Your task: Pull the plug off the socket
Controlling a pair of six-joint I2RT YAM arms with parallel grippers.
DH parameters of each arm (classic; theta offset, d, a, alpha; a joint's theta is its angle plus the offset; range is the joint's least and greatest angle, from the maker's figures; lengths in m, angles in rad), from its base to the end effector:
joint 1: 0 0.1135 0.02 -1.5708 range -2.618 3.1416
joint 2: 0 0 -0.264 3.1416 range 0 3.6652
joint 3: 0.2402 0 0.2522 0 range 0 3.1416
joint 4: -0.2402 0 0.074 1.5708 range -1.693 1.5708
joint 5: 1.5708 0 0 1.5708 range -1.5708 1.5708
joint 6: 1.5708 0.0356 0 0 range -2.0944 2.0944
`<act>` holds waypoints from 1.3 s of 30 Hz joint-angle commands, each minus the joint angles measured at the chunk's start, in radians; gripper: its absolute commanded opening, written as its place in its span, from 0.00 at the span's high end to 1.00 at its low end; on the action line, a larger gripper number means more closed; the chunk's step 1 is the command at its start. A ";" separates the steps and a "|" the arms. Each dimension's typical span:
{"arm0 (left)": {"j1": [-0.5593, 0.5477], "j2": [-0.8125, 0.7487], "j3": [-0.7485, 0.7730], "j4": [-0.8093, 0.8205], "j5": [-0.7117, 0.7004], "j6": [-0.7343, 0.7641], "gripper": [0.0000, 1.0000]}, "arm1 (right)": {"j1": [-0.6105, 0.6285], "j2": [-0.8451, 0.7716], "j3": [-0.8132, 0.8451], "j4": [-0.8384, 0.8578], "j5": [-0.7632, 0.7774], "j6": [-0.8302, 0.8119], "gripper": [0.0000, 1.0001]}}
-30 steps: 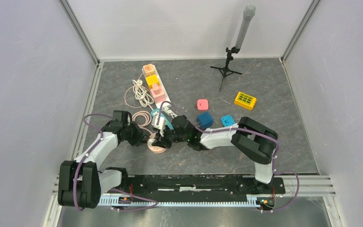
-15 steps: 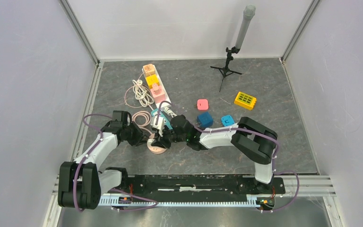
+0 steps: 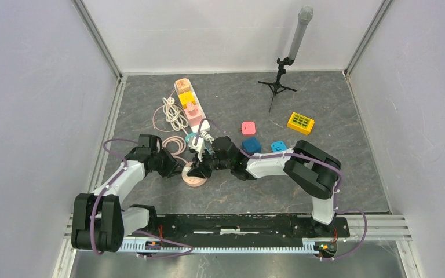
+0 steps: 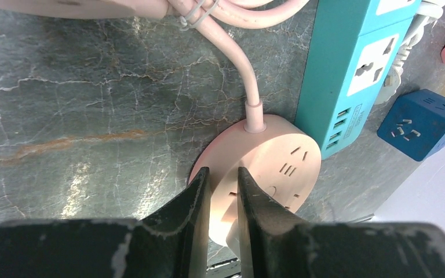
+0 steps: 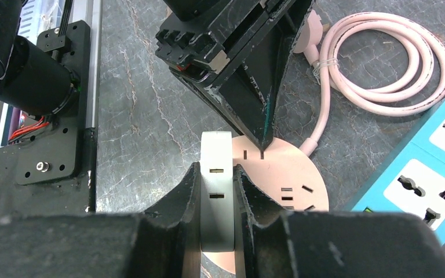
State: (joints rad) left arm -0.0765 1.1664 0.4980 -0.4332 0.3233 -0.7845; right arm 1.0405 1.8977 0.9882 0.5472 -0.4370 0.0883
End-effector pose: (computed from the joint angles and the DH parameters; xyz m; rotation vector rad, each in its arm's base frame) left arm 0.1928 -0.0261 0.1554 -0.8585 2.6342 -0.6864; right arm 0.1903 0.3543 0.1694 -1.2236 1.6846 1.1461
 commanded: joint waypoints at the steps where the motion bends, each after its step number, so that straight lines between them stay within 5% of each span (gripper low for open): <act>1: -0.027 0.049 -0.029 -0.025 -0.038 0.008 0.72 | 0.012 -0.052 0.056 0.200 -0.062 0.012 1.00; 6: -0.028 0.056 -0.027 -0.027 -0.040 0.008 0.73 | -0.068 -0.033 0.009 0.467 -0.169 0.250 1.00; 15: -0.029 0.059 -0.029 -0.027 -0.046 0.008 0.73 | 0.031 -0.027 0.105 0.081 0.002 -0.076 1.00; 22: -0.030 0.051 -0.030 -0.026 -0.045 0.008 0.73 | -0.042 -0.013 0.115 0.174 -0.111 0.123 1.00; 30: -0.030 0.047 -0.029 -0.029 -0.051 0.008 0.74 | 0.030 -0.036 0.144 0.004 -0.013 -0.072 1.00; 39: -0.037 -0.003 -0.028 -0.058 -0.093 0.003 0.74 | -0.042 -0.009 0.139 0.184 -0.137 0.231 1.00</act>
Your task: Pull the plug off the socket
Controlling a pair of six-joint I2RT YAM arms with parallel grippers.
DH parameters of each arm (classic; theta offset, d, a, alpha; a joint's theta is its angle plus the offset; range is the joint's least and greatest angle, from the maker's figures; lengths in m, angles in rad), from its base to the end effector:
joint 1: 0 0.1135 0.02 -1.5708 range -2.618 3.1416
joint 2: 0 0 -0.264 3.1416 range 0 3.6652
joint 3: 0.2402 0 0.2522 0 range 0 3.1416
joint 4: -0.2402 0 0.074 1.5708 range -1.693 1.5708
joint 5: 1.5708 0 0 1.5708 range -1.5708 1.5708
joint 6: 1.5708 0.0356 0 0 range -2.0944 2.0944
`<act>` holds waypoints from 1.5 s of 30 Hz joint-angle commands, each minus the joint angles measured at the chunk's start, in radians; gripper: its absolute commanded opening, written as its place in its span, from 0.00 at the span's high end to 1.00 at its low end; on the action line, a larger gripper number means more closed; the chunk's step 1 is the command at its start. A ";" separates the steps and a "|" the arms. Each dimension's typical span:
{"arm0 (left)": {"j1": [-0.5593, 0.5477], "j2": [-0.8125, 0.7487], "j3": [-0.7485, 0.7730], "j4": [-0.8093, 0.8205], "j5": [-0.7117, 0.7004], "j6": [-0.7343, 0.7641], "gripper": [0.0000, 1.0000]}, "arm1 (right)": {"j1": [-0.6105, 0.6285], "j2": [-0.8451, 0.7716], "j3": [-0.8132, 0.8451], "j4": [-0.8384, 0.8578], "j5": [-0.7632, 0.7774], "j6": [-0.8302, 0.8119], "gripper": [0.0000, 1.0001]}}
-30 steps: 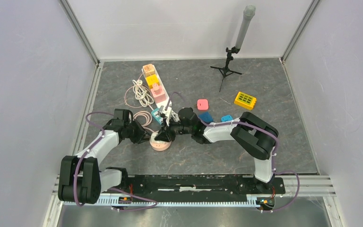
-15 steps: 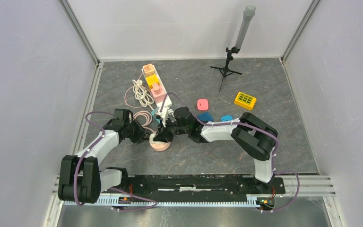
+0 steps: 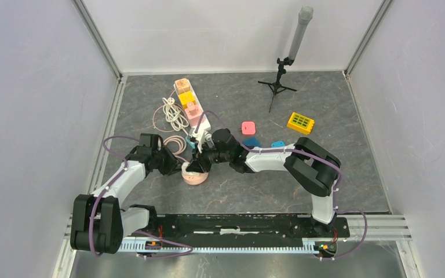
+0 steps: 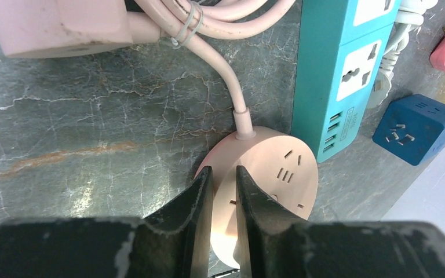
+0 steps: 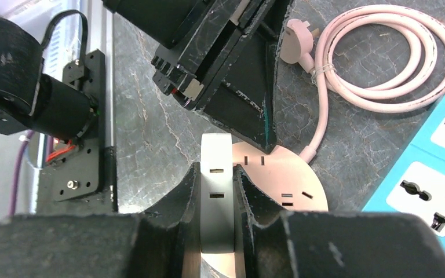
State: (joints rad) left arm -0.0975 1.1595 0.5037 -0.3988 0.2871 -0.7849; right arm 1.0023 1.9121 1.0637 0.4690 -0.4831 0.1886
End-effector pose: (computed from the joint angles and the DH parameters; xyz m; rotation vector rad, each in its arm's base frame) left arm 0.1966 -0.0294 0.1596 -0.8188 2.5958 -0.6621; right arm 0.2086 0.3572 0.1791 -1.1486 1.7830 1.2220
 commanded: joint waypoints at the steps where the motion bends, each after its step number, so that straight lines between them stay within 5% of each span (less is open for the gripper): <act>1: -0.019 0.004 -0.034 -0.092 -0.057 0.003 0.74 | -0.002 -0.017 0.068 0.254 -0.093 0.134 1.00; 7: -0.025 0.010 -0.033 -0.092 -0.058 0.001 0.74 | 0.059 -0.027 0.073 0.098 -0.004 -0.104 1.00; 13: -0.025 -0.002 0.022 -0.141 -0.091 0.006 0.71 | 0.048 -0.012 0.048 0.113 0.024 -0.002 1.00; 25: -0.016 -0.086 0.250 -0.320 -0.400 -0.012 0.24 | 0.042 0.027 0.031 0.059 0.247 0.137 1.00; 31: -0.011 -0.204 0.261 -0.404 -0.488 -0.020 0.26 | 0.042 0.093 0.121 -0.007 0.330 0.187 1.00; 37: -0.013 -0.325 0.095 -0.315 -0.173 -0.019 0.44 | 0.041 0.144 0.182 -0.020 0.337 0.259 1.00; 45: -0.015 -0.281 -0.042 -0.162 -0.032 -0.073 0.48 | 0.018 0.196 0.222 -0.053 0.274 0.344 1.00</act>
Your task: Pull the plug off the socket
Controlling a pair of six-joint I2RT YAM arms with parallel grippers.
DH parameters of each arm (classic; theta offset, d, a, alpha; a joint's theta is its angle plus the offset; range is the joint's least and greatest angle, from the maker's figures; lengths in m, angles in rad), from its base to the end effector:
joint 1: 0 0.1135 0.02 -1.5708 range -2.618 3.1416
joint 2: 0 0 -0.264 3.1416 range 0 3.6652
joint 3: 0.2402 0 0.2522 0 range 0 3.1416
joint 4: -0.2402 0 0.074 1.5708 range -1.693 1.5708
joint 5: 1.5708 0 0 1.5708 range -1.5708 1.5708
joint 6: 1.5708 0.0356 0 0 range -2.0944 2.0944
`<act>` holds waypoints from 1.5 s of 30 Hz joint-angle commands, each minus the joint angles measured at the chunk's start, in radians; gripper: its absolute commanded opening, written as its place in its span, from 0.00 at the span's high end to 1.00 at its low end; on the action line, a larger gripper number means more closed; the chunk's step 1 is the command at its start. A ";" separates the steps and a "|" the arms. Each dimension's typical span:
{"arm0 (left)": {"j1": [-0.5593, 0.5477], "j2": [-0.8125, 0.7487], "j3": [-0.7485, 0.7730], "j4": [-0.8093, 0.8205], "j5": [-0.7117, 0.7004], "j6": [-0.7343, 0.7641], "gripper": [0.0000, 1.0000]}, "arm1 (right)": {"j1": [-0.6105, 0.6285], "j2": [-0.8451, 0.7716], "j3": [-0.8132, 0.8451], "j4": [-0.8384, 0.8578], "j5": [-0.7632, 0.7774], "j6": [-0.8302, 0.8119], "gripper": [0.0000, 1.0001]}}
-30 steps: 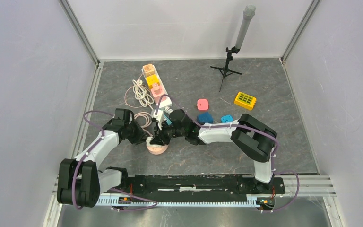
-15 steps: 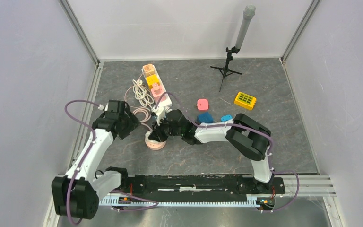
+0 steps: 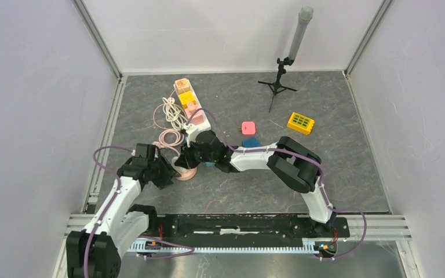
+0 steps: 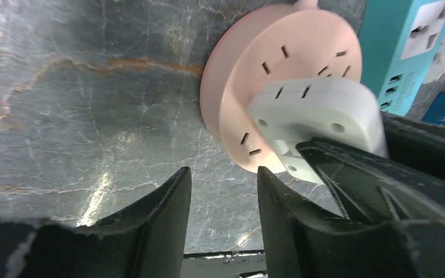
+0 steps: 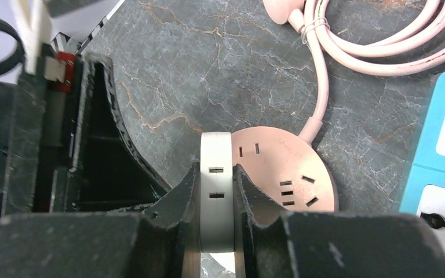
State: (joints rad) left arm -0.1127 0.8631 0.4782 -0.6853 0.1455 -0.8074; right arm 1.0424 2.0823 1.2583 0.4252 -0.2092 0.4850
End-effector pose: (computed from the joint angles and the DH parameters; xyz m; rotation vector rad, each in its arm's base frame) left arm 0.1488 -0.0220 0.1819 -0.8768 2.5706 -0.4856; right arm 0.2255 0.4009 0.1624 -0.7388 2.0350 1.1552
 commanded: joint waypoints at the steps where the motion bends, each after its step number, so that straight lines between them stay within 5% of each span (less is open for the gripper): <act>1: 0.001 0.025 -0.022 0.139 0.110 -0.054 0.48 | -0.024 0.026 0.024 -0.003 -0.007 0.051 1.00; 13: 0.001 0.061 -0.078 0.153 -0.029 -0.126 0.68 | -0.047 0.007 -0.011 0.088 -0.091 0.092 1.00; 22: 0.001 0.051 -0.126 0.123 -0.054 -0.152 0.79 | -0.023 -0.113 -0.212 0.460 -0.072 -0.083 1.00; 31: 0.001 0.068 -0.135 0.130 -0.071 -0.151 0.81 | -0.022 -0.155 -0.259 0.621 -0.094 0.001 1.00; 45: 0.001 0.079 -0.089 0.161 -0.039 -0.138 0.72 | -0.010 -0.078 -0.203 0.482 -0.069 0.039 1.00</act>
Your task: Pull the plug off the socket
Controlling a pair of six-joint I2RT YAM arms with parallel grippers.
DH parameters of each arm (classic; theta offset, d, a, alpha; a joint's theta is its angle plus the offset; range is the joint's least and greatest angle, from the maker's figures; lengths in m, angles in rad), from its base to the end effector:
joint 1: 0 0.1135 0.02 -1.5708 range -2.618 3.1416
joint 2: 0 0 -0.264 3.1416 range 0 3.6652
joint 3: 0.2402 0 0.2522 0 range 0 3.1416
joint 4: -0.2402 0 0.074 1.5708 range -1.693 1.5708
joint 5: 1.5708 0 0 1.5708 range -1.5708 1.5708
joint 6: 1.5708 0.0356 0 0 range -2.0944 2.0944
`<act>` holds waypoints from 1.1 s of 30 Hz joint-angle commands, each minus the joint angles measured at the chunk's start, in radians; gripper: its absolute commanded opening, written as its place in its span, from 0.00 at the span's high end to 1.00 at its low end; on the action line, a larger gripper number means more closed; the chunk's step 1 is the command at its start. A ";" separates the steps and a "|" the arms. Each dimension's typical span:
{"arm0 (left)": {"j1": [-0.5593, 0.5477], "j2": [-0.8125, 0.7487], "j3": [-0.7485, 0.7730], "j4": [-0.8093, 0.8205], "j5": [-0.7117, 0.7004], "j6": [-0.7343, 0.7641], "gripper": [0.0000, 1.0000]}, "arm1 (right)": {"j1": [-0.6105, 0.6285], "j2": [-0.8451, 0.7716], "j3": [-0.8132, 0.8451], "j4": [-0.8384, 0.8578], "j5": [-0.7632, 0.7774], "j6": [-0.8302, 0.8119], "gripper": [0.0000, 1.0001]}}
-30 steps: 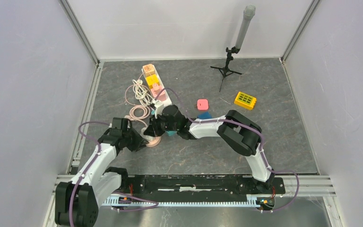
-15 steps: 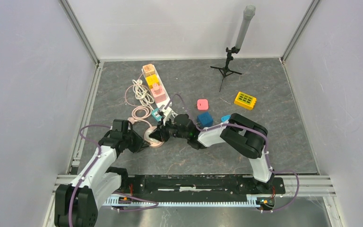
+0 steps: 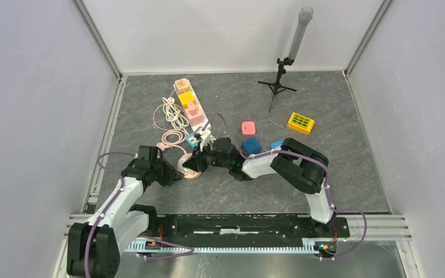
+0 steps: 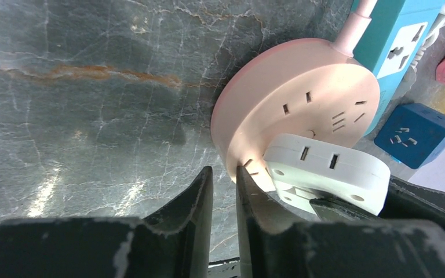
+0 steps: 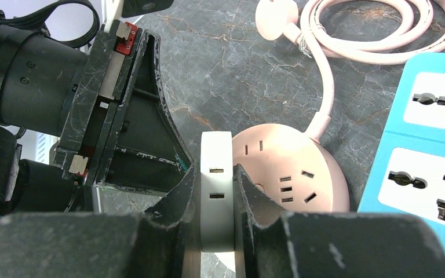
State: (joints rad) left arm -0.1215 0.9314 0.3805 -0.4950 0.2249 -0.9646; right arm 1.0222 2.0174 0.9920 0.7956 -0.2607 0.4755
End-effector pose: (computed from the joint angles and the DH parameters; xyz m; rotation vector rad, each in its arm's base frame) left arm 0.1549 -0.0269 0.1542 -1.0432 2.5292 -0.6440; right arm 0.2101 0.3614 0.1486 -0.7334 1.8527 1.2604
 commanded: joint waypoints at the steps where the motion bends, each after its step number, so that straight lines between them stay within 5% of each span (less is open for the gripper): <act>1: 0.009 0.004 0.020 -0.034 -0.115 0.018 0.70 | 0.010 -0.010 0.064 0.110 -0.018 0.060 1.00; 10: 0.009 -0.089 0.054 -0.091 -0.157 0.014 0.68 | 0.010 0.047 0.102 0.146 -0.060 0.227 1.00; 33: 0.008 0.035 -0.047 -0.046 -0.221 0.015 0.78 | -0.057 0.052 0.124 0.323 -0.147 0.403 1.00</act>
State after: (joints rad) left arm -0.1146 0.9234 0.3878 -0.4717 0.1093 -0.9695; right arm 0.9760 2.1231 1.1000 1.0534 -0.4023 0.8799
